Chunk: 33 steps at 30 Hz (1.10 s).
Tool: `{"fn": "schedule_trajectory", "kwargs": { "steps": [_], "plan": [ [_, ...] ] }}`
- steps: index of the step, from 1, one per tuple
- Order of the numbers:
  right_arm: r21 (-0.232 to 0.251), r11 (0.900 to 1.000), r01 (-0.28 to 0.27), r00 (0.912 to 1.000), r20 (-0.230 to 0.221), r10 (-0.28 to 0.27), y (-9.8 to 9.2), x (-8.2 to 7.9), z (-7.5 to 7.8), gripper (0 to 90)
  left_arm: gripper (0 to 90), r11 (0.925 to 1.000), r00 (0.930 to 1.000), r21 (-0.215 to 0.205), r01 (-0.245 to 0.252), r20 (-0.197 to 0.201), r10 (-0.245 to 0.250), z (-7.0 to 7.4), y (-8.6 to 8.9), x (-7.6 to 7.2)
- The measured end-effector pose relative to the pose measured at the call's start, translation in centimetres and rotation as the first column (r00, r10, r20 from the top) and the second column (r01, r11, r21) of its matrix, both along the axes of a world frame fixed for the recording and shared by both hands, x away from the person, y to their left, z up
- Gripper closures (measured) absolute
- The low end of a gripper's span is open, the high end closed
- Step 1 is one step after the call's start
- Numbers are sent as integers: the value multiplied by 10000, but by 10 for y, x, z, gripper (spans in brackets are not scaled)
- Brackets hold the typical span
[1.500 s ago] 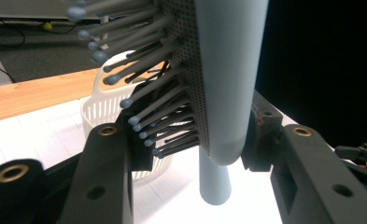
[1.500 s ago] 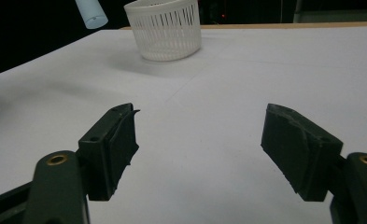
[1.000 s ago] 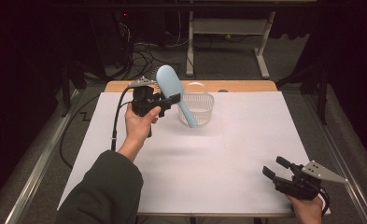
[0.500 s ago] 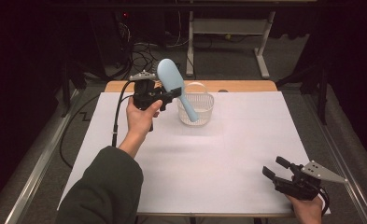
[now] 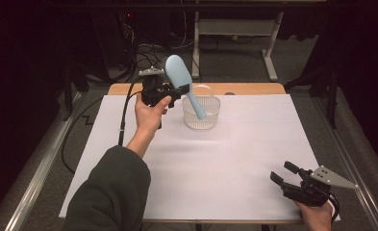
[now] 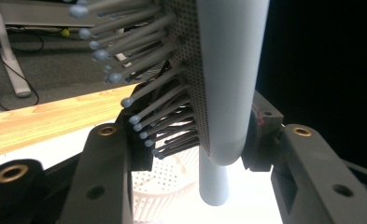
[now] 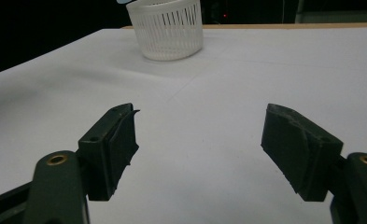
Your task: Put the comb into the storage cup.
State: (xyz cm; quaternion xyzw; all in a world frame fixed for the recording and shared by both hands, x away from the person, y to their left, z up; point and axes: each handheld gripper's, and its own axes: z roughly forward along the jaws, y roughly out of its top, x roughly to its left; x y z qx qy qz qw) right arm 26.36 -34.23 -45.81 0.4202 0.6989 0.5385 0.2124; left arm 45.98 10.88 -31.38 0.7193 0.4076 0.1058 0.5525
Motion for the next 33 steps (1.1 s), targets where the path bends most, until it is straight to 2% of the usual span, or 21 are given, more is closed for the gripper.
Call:
{"fn": "schedule_trajectory", "kwargs": {
  "steps": [10,18,33],
  "plan": [
    [158,9999,-68,10000,-6,68,-1,-1,0,263,549,9997,9997,141,-218,-104,220,0,-7,11],
    [5,10000,-92,10000,7,92,1,-1,1,264,544,9986,9985,-25,-537,-93,537,0,-12,19],
    [41,9999,-104,9999,20,104,-1,-1,1,264,540,9965,9967,307,-784,-188,790,-13,-29,30]
  ]
}}
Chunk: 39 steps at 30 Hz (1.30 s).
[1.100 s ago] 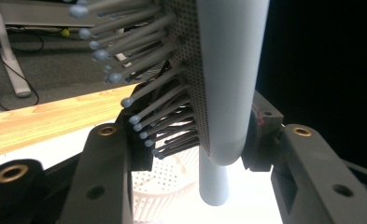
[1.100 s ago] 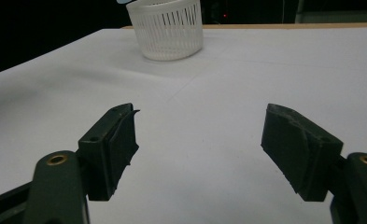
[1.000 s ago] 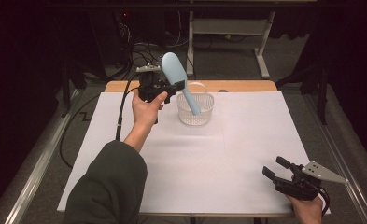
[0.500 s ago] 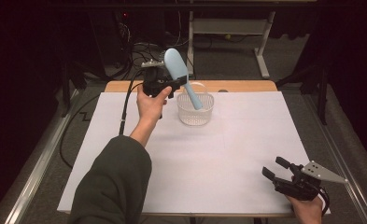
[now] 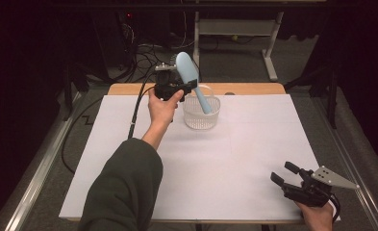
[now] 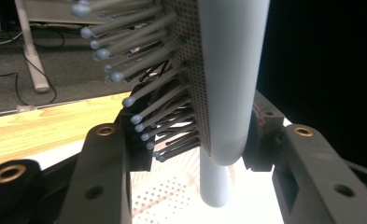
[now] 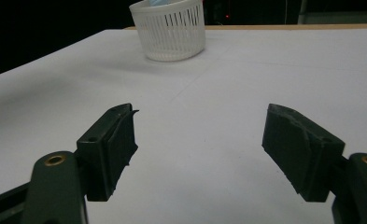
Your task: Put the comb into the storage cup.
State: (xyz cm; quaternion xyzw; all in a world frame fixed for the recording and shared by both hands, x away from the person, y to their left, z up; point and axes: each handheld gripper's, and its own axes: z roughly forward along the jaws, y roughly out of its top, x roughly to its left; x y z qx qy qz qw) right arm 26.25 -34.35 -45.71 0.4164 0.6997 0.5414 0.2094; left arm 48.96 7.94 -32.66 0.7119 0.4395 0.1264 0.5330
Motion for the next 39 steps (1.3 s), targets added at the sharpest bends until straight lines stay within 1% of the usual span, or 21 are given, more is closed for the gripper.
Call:
{"fn": "schedule_trajectory", "kwargs": {
  "steps": [9,12,13,17,18,21,24,26,39],
  "plan": [
    [1,10000,-36,10000,-47,36,1,0,0,263,539,9996,10000,285,-74,-60,76,-7,-2,3],
    [31,10000,-69,10000,53,68,0,-1,1,263,539,9992,9999,390,-117,-106,121,-11,-6,5],
    [85,9999,-73,9999,117,72,-1,-1,1,263,539,9990,9998,431,-84,-155,91,-15,-11,7],
    [136,9999,-47,10000,50,47,-2,-1,1,263,539,9988,9997,485,8,-247,4,-20,-17,8],
    [101,9999,-89,9999,66,89,-2,-1,1,263,536,9984,9996,570,-38,-280,54,-24,-21,9],
    [103,9999,-114,9999,73,114,-2,-1,1,263,535,9980,9995,620,-79,-289,98,-27,-24,10],
    [110,9998,-148,9999,38,147,-2,0,1,262,535,9977,9993,678,-2,-363,27,-31,-27,11],
    [105,9999,-136,9999,40,135,-1,0,1,263,535,9968,9993,797,53,-381,-23,-32,-28,11],
    [108,9997,-201,9998,-16,201,0,1,0,263,528,9966,9992,823,-33,-387,65,-37,-29,11]
  ]
}}
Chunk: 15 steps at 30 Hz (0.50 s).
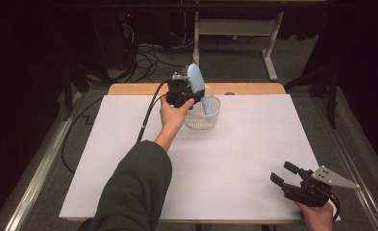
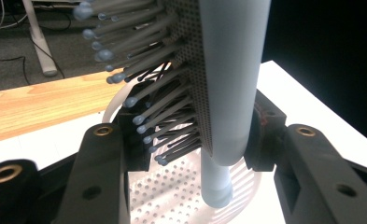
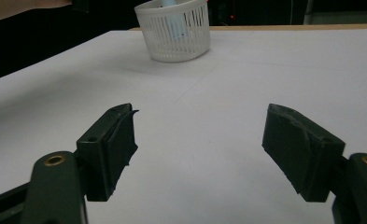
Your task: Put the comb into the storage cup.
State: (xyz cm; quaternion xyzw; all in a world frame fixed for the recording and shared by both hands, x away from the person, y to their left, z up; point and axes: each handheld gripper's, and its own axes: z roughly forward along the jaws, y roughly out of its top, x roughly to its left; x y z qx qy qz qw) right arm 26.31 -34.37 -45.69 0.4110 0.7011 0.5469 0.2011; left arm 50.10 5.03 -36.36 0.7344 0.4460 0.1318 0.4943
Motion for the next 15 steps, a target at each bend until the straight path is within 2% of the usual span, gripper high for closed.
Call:
{"fn": "schedule_trajectory", "kwargs": {
  "steps": [10,15],
  "plan": [
    [-37,10000,-16,10000,-31,16,1,1,-1,262,524,9999,9999,69,-73,-72,73,-6,-2,1],
    [-71,10000,-33,10000,-19,33,2,1,-1,263,521,9996,9999,257,-120,-102,123,-10,-5,1]
  ]
}}
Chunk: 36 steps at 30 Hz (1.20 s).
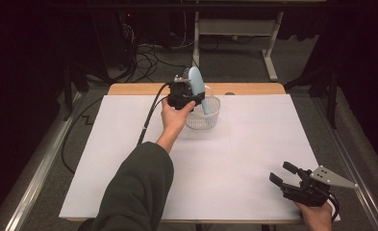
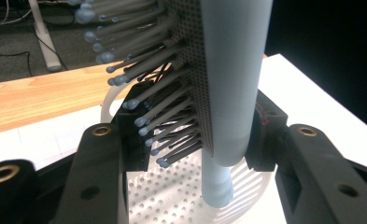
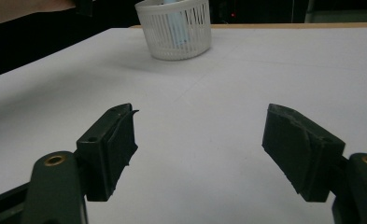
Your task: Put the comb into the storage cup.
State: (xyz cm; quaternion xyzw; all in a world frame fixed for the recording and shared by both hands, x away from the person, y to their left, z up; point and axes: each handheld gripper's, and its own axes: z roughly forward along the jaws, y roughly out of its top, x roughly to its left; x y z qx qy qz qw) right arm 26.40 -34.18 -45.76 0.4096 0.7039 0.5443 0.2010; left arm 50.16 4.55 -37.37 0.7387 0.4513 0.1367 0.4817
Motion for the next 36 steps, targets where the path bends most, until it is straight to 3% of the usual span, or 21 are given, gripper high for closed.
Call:
{"fn": "schedule_trajectory", "kwargs": {
  "steps": [14,25,31,36],
  "plan": [
    [-29,10000,-50,10000,-19,50,1,0,0,263,513,9994,10000,333,28,-73,-26,-6,-2,-1],
    [-54,10000,-62,10000,-23,62,1,0,0,262,512,9993,9999,364,97,-114,-93,-7,-4,-3],
    [-53,10000,-80,10000,-44,79,1,0,0,263,493,9979,9985,640,118,-533,-84,-4,3,-2],
    [-60,9999,-87,9999,-52,87,1,1,0,263,475,9962,9982,864,130,-587,-79,-3,5,-3]
  ]
}}
